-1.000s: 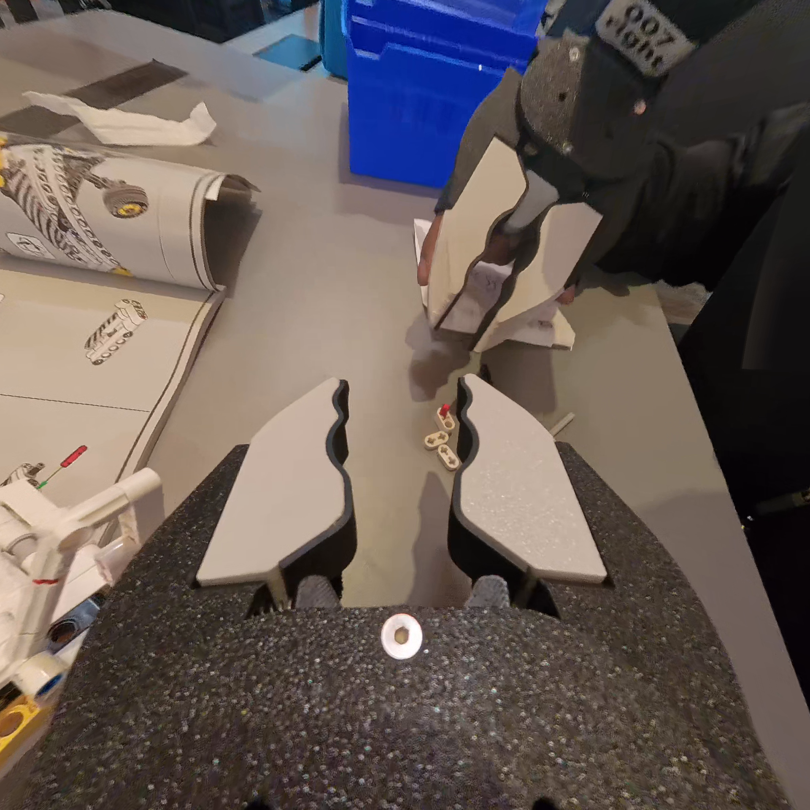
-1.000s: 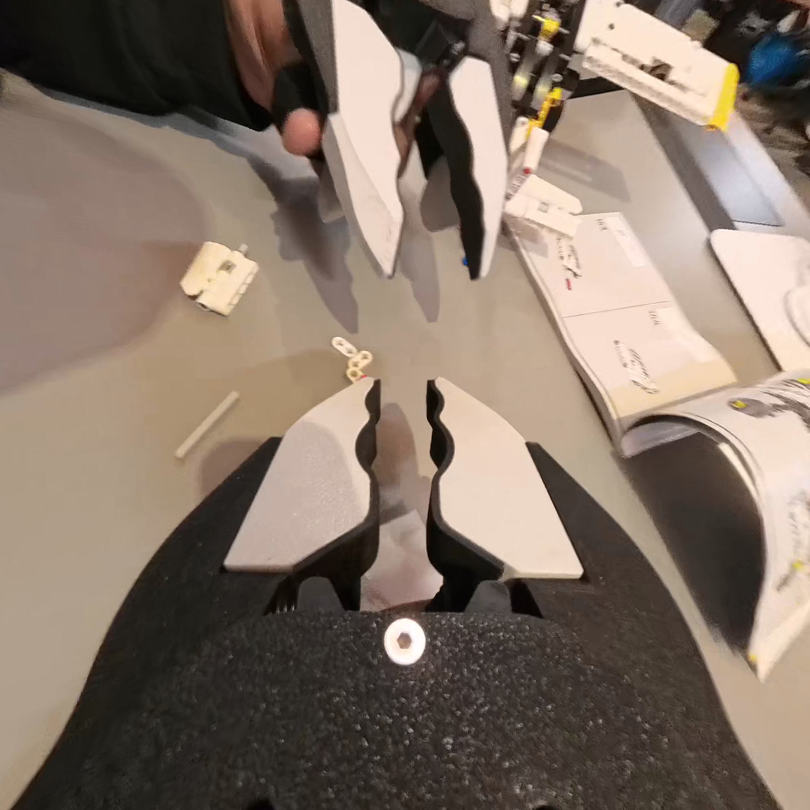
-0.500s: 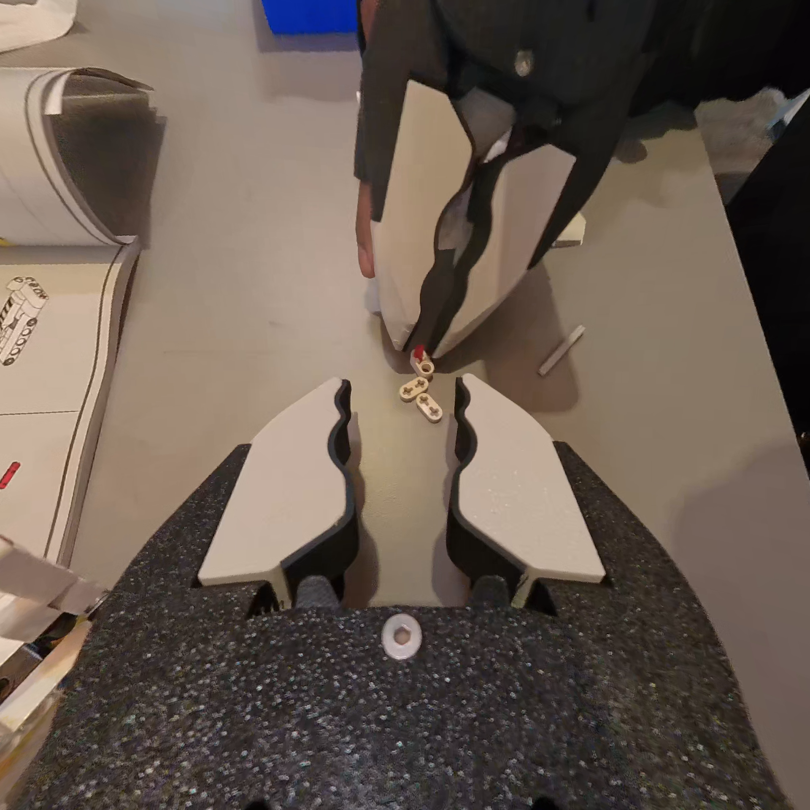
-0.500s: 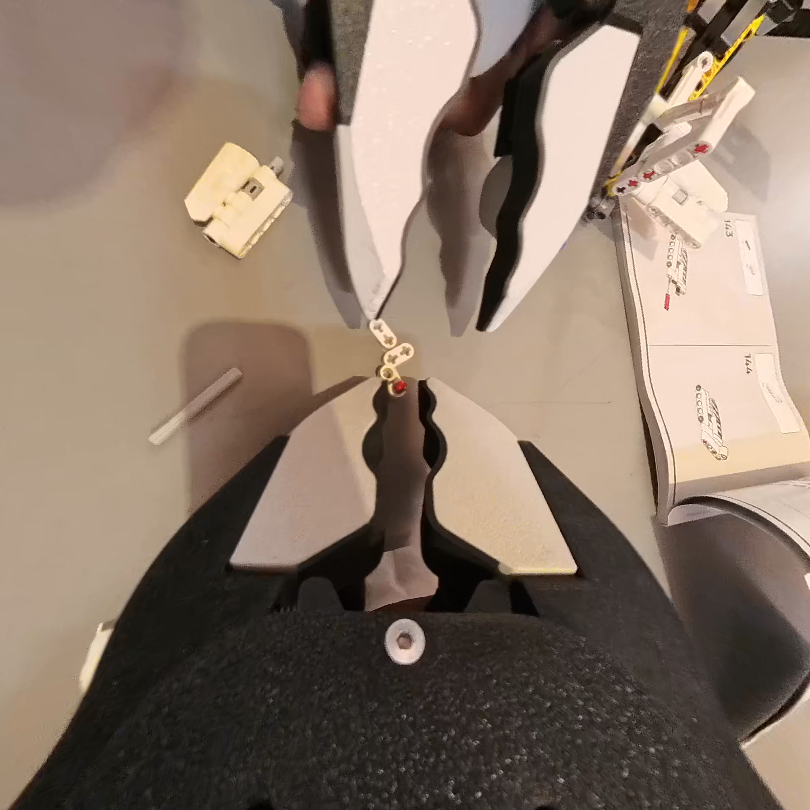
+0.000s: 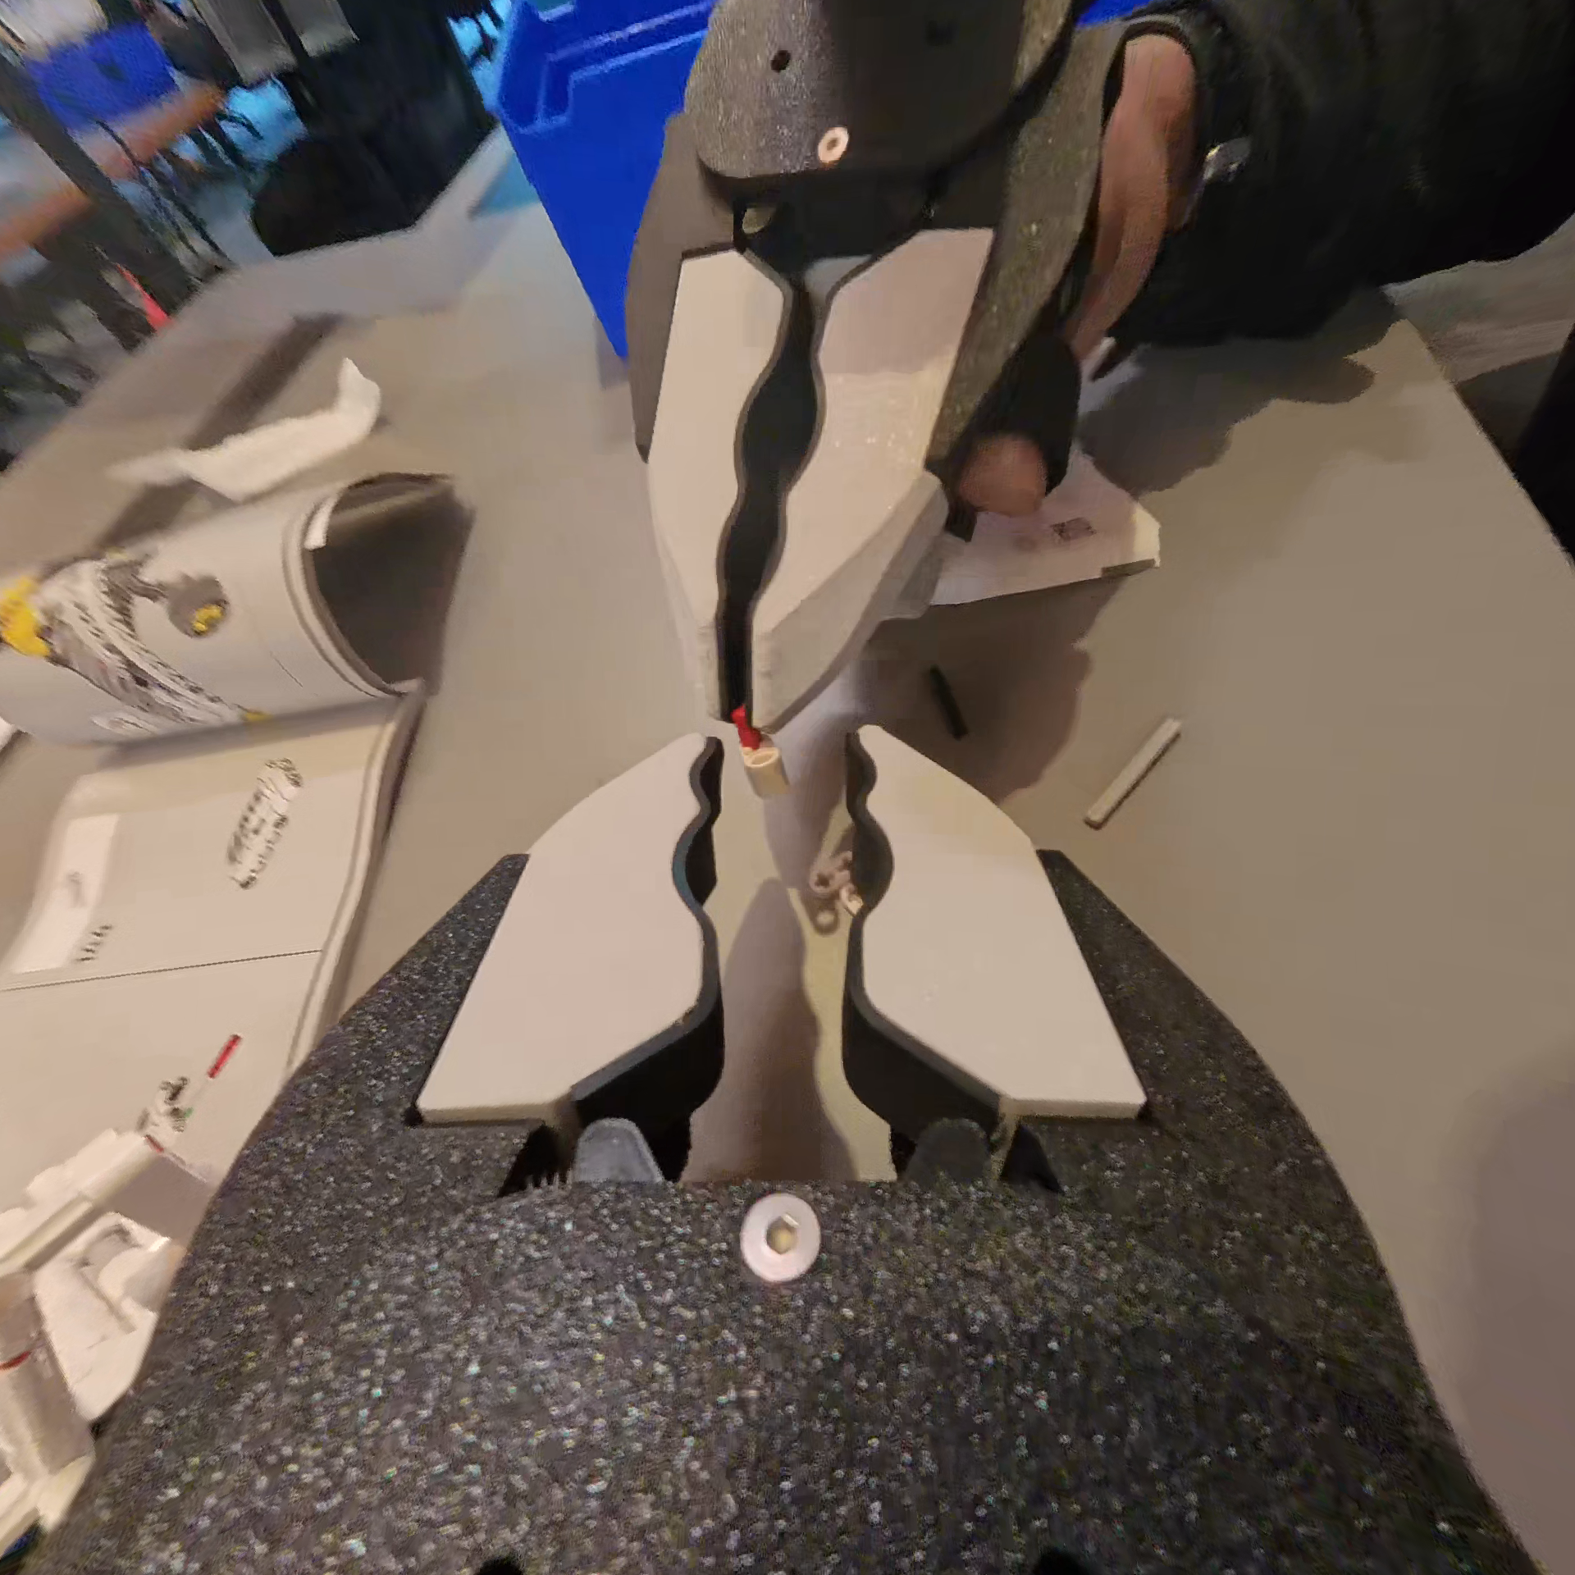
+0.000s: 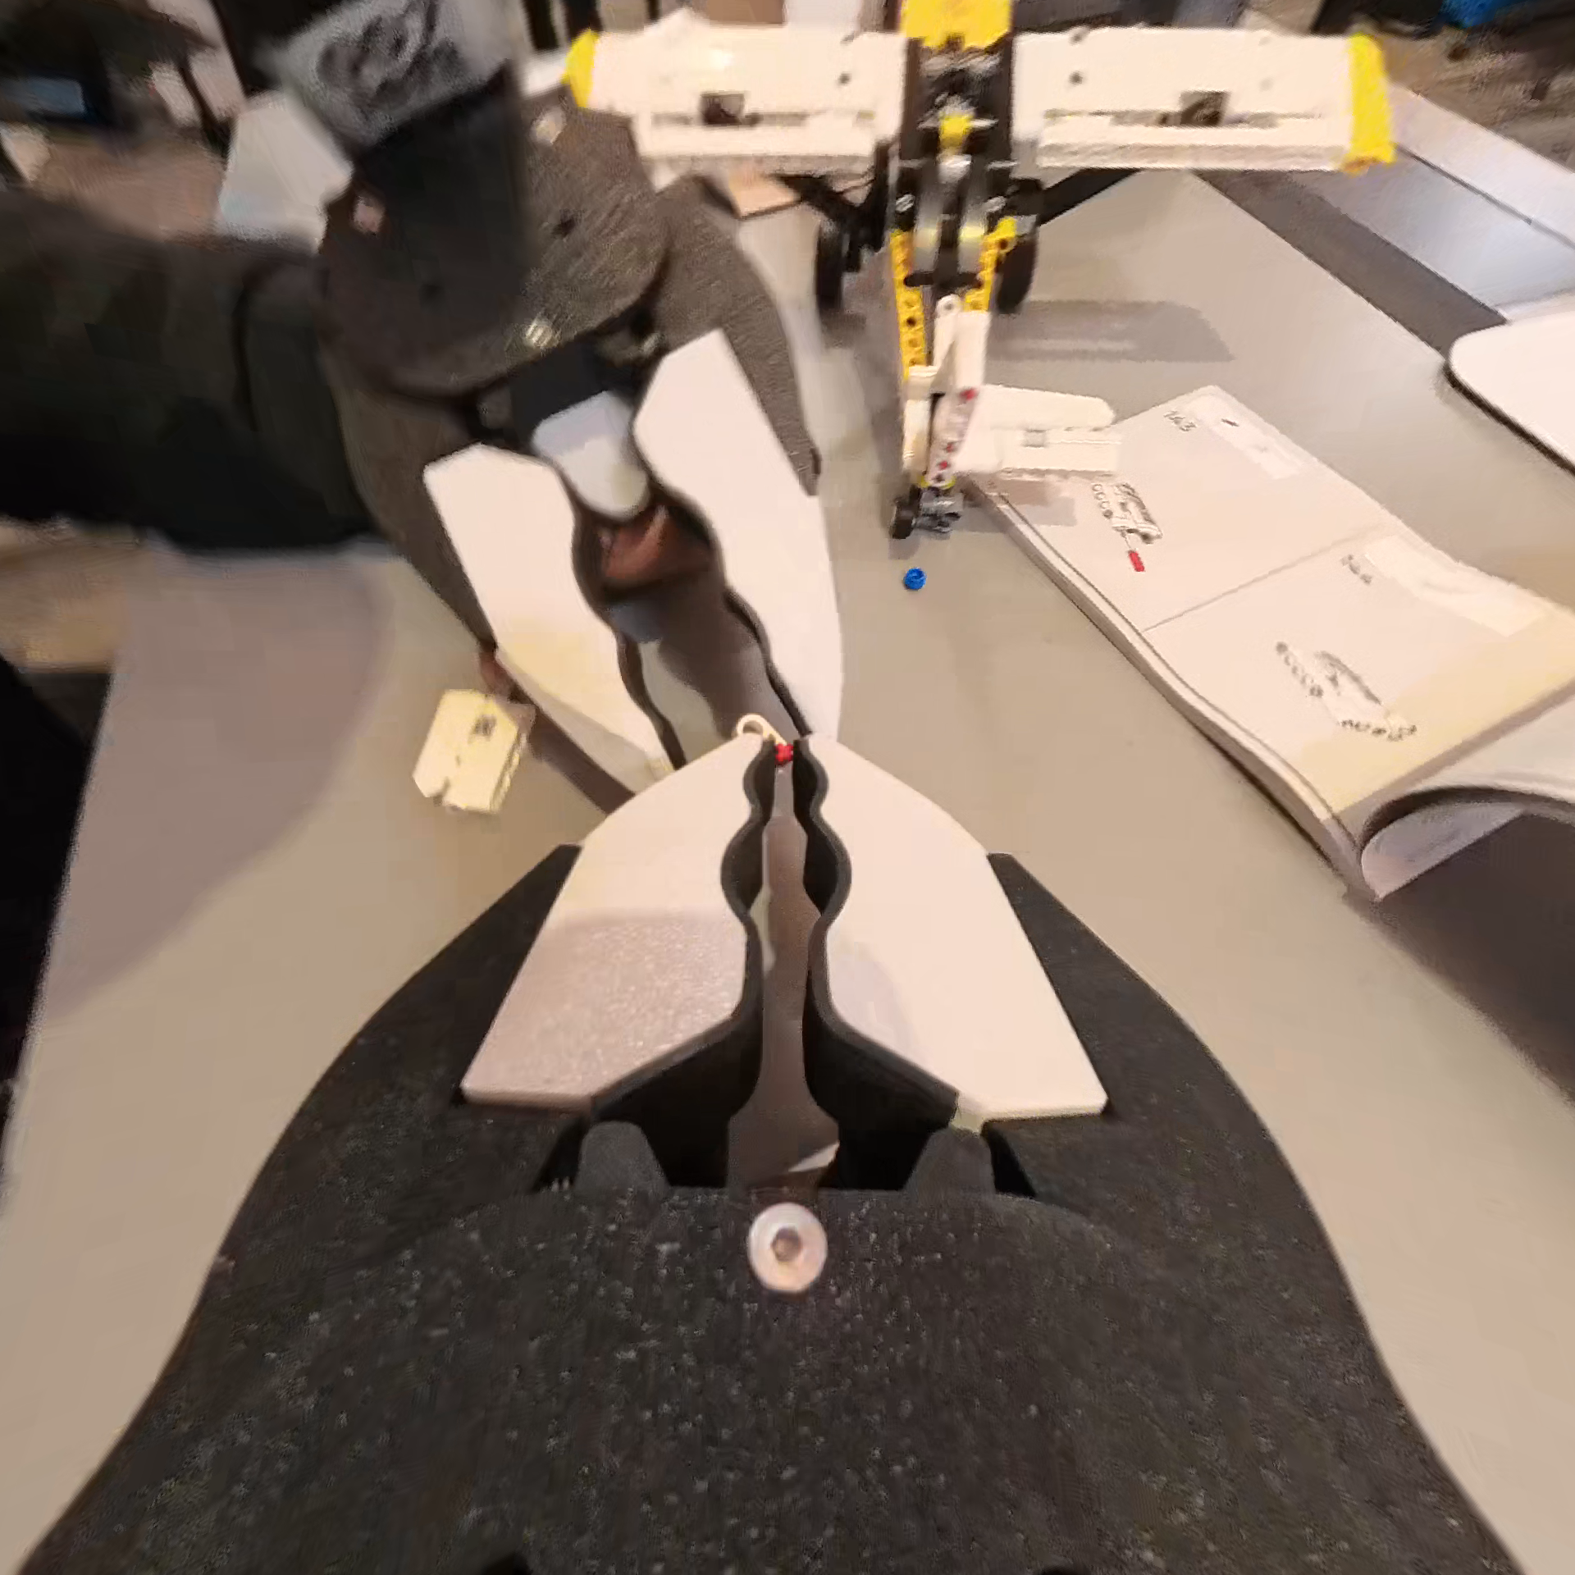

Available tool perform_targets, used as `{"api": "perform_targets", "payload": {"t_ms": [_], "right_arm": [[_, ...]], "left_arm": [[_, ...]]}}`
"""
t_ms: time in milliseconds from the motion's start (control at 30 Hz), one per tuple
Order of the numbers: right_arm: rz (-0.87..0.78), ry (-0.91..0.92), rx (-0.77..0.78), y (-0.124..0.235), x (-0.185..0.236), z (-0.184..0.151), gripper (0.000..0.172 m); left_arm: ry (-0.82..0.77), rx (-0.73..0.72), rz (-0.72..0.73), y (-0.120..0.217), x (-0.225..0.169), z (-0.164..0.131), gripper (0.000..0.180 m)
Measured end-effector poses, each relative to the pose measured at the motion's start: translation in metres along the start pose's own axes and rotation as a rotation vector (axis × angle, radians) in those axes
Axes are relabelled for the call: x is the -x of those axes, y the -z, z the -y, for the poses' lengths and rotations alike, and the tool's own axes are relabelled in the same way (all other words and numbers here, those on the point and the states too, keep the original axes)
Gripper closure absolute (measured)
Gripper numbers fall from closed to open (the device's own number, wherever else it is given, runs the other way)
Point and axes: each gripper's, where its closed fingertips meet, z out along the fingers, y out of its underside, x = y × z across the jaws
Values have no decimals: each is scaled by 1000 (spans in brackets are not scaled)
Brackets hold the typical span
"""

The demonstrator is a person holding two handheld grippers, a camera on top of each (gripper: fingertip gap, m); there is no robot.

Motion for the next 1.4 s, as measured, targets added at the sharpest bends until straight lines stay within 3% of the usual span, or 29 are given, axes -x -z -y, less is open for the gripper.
{"api": "perform_targets", "payload": {"t_ms": [133, 267, 500, 800, 900, 933, 967, 1200, 1400], "right_arm": [[27, -185, -79, 3, 0, 8, 168], [28, -216, -106, 4, -2, 9, 168], [33, -179, -102, 5, 2, 9, 168], [-15, -84, -46, 6, 5, -1, 170], [-94, -1, -101, 20, 1, 10, 172], [-134, 13, -110, 27, -5, 14, 172], [-167, 28, -96, 30, -11, 12, 172], [-100, -42, 53, 15, -15, -22, 172], [-139, 59, 157, 38, -28, -31, 147]], "left_arm": [[-78, -38, 106, 2, 9, 7, 162], [-105, -57, 148, 3, 11, 11, 170], [-164, -23, 195, 5, 11, 12, 171], [-123, 7, 170, 1, 6, 4, 172], [-234, 196, 308, 3, 25, -29, 172], [-202, 165, 331, 9, 31, -28, 172], [-160, 101, 351, 13, 34, -19, 172], [-188, 124, 291, 0, 27, -21, 172], [-156, 89, 237, 4, 23, -19, 172]]}}
